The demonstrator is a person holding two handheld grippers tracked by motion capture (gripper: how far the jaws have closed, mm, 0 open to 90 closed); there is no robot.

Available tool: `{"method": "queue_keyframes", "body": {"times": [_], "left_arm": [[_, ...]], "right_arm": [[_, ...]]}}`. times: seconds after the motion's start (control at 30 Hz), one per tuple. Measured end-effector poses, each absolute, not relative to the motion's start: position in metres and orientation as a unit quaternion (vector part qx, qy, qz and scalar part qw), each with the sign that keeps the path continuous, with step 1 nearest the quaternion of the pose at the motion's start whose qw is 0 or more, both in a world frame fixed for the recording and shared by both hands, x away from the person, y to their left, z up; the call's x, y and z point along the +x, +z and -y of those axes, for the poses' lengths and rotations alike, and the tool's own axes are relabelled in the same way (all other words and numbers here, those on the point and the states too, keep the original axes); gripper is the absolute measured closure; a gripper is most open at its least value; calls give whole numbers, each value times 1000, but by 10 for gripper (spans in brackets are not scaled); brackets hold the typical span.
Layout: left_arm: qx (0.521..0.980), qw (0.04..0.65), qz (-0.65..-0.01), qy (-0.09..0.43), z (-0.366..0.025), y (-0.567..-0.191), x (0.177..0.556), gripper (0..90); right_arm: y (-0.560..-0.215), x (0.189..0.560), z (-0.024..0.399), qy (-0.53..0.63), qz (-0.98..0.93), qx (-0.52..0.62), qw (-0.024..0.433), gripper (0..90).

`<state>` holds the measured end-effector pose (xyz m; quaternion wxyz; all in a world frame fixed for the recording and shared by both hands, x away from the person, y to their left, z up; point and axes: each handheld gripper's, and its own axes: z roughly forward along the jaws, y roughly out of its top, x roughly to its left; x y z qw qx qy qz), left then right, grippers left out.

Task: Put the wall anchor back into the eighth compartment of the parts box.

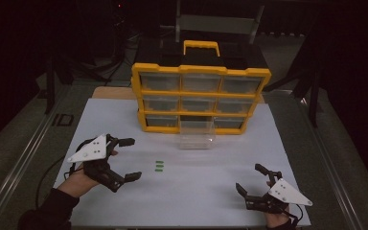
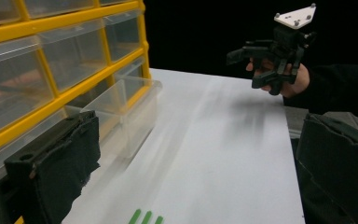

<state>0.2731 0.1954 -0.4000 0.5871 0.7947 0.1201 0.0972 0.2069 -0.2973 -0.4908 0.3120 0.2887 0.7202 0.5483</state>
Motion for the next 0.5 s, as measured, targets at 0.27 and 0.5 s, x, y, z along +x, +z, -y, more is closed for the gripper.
{"method": "queue_keyframes", "body": {"times": [0.27,0.5], "left_arm": [[808,570,-105,104,-184,-400,288,0],[825,548,-102,88,-175,-409,305,0]], "right_arm": [[-491,207,297,548,-721,288,311,80],[-492,207,297,549,-722,287,309,80]]}}
